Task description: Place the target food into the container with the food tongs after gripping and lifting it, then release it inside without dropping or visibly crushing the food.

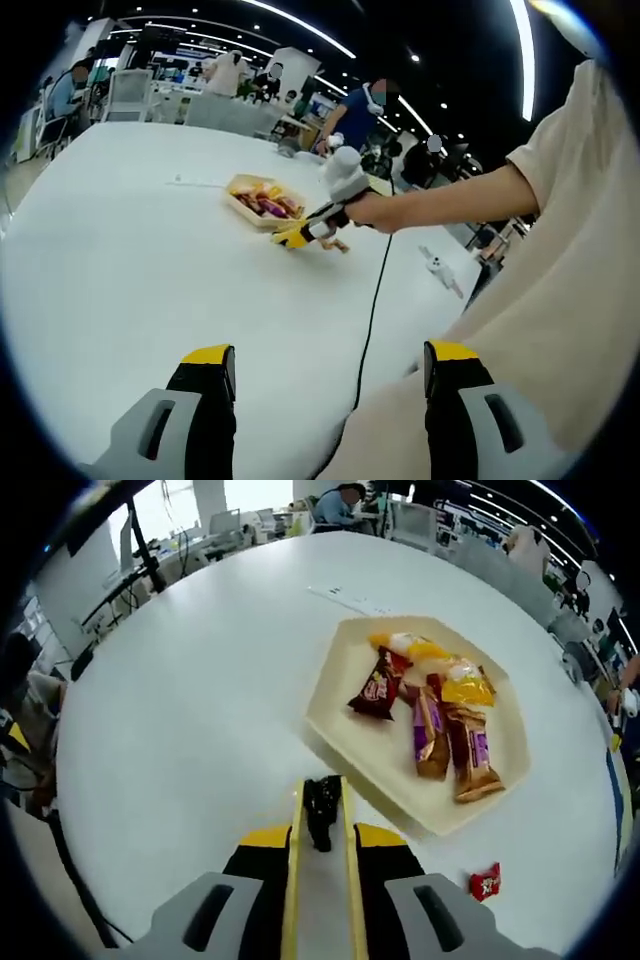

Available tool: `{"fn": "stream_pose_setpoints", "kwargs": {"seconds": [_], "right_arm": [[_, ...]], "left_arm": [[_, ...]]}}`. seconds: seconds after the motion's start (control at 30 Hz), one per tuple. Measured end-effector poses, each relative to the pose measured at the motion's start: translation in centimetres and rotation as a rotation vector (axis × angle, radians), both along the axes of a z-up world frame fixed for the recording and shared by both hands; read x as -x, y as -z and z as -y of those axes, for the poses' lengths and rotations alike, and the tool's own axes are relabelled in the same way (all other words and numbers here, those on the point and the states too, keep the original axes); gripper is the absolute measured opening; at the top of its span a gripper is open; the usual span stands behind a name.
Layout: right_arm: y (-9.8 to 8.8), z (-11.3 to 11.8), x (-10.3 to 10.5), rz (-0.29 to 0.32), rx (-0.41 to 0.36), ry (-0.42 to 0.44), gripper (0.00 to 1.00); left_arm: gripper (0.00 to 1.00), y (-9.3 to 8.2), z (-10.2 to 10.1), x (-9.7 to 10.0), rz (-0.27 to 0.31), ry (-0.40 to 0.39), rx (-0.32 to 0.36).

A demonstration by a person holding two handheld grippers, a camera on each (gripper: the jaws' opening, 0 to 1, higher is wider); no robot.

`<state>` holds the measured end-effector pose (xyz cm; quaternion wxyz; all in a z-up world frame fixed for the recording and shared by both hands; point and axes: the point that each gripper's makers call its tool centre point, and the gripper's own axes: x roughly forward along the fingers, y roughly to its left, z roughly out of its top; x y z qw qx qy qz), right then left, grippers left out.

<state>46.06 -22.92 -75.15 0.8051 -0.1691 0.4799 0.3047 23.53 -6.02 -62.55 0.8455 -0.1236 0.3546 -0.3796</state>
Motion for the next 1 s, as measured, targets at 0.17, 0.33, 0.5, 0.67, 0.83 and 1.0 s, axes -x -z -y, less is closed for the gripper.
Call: {"fn": "stream_pose_setpoints", "kwargs": {"seconds": [0.17, 0.33, 0.5, 0.67, 0.83, 1.0], "right_arm": [[-0.4, -0.2, -0.1, 0.022, -0.019, 0.014, 0.22], [-1.0, -0.8, 0.0, 0.016, -0.055, 0.023, 0.22], [-1.5, -1.5, 0.3, 0.028, -0.074, 0.01, 0.22], [-2.0, -1.9, 0.1, 0.036, -0.091, 0.0, 0.22], [-2.3, -2.3, 0.1, 0.042, -0.1, -0.003, 0.22], [-2.4, -2.9, 0.4, 0.038, -0.11, -0.008, 0.22]], "left_arm": [[0.77, 0.0, -0.1, 0.0, -0.002, -0.002, -0.002], [0.77, 0.0, 0.0, 0.1, -0.003, 0.003, -0.003], [0.77, -0.1, 0.2, 0.0, 0.002, 0.003, 0.0], [0.77, -0.1, 0.3, 0.1, 0.006, 0.007, 0.001], [0.77, -0.2, 0.4, 0.2, 0.01, 0.006, 0.004], [0.77, -0.3, 0.2, 0.3, 0.015, 0.004, 0.002]]}}
